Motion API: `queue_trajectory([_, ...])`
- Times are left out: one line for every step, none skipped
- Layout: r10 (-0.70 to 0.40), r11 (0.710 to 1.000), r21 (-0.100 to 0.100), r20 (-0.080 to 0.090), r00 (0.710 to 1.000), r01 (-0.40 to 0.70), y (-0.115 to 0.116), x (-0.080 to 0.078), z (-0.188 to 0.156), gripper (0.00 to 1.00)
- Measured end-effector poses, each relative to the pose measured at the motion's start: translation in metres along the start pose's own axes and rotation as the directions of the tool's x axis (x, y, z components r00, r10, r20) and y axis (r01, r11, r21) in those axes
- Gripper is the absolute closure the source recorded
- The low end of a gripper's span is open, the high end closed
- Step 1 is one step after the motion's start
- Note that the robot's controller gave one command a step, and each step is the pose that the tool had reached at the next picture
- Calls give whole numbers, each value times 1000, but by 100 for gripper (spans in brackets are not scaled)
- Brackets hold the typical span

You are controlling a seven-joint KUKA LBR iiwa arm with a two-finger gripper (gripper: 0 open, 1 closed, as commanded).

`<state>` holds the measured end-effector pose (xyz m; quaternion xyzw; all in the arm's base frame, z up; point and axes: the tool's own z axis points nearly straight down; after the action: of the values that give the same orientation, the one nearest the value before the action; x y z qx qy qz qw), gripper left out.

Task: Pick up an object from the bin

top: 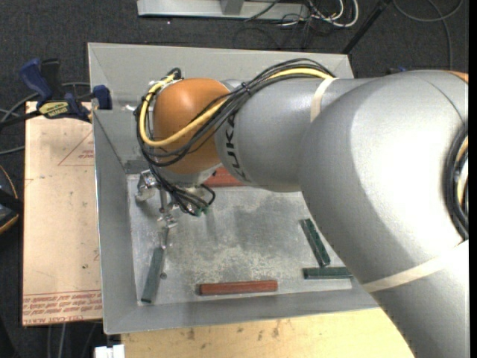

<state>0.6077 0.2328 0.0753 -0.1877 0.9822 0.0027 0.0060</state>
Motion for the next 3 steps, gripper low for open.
queue_trajectory([-442,897,7,10,897,442,34,35,-3,100])
queue_trajectory([-443,896,3,-18,896,443,31,40,-1,0])
queue_trajectory([-442,897,3,-16,897,442,31,40,0,0])
